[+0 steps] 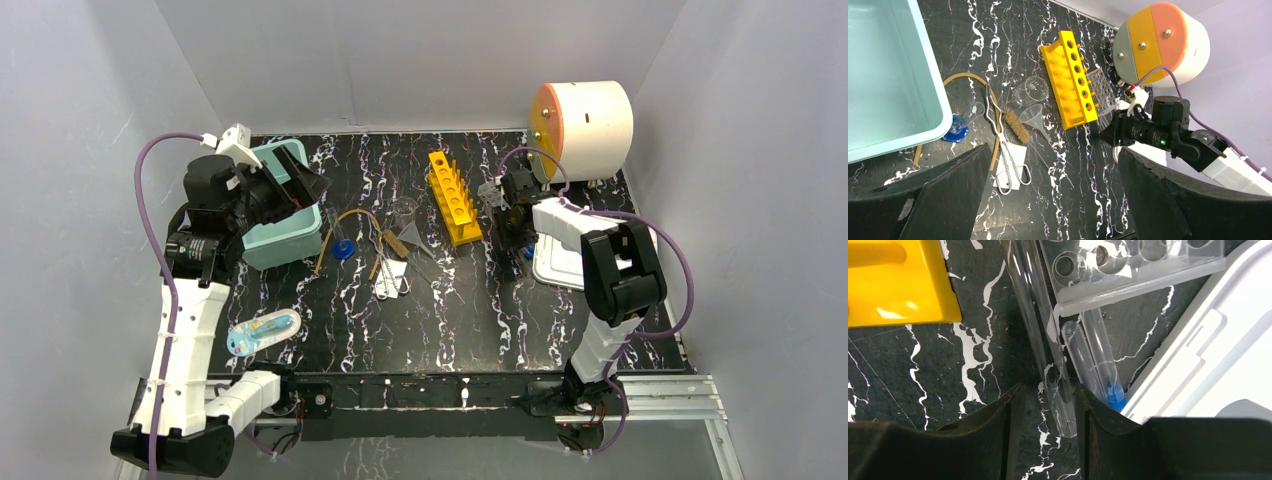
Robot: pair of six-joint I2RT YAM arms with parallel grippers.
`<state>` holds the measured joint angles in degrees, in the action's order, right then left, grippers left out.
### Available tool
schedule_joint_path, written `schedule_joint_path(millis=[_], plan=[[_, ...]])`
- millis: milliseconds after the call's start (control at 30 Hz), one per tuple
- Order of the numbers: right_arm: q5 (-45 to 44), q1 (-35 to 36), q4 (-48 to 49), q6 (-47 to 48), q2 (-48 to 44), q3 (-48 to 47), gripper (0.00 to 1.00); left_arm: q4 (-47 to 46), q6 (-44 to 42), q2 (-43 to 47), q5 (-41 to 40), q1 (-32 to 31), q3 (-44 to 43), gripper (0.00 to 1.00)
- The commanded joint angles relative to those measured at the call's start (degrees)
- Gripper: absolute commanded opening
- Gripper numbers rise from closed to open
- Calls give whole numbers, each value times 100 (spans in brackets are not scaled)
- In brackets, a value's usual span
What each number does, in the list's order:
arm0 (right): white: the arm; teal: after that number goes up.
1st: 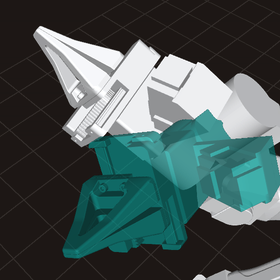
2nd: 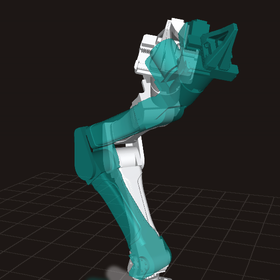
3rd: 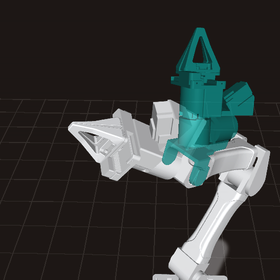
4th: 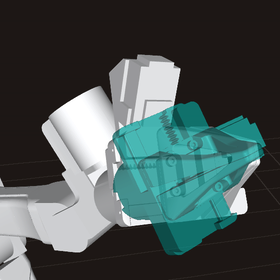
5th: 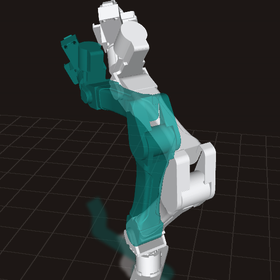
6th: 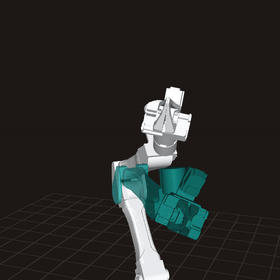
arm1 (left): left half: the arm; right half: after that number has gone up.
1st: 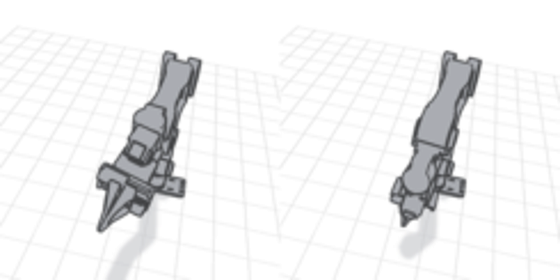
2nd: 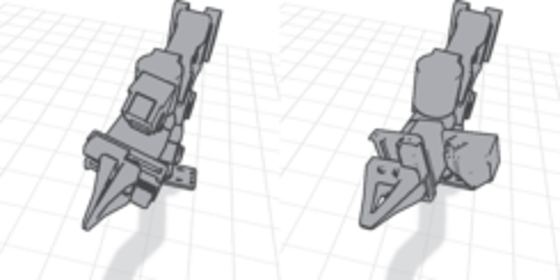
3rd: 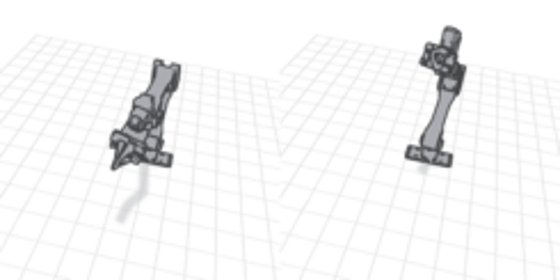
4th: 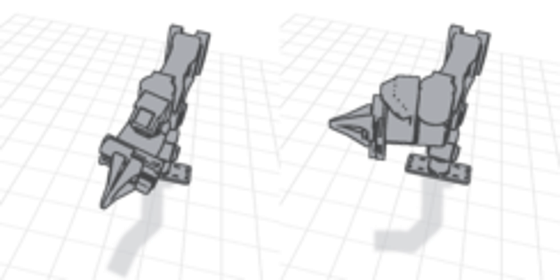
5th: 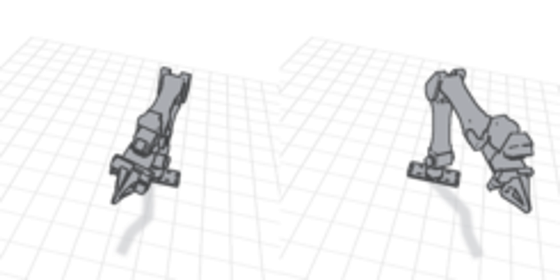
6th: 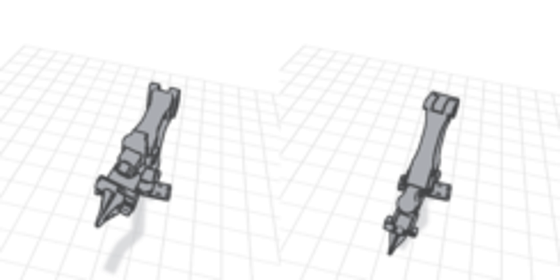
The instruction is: Organize the chemistry lab equipment
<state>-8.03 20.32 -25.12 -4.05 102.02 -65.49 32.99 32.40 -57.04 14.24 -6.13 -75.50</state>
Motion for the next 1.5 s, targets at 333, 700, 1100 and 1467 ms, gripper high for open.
schedule_joint_path(millis=[333,700,1100,1467], plan=[[362,-2,350,204,455,-556,49,-104,-59,-152,107,-22,-270,98],[245,143,733,663,582,-534,34,-56,-65,-144,126,-29,-393,98],[766,175,746,450,-732,-241,26,-353,322,54,771,-29,-69,98],[1795,172,1306,-572,-2312,33,27,-1952,1190,-232,1213,-752,1183,98]])
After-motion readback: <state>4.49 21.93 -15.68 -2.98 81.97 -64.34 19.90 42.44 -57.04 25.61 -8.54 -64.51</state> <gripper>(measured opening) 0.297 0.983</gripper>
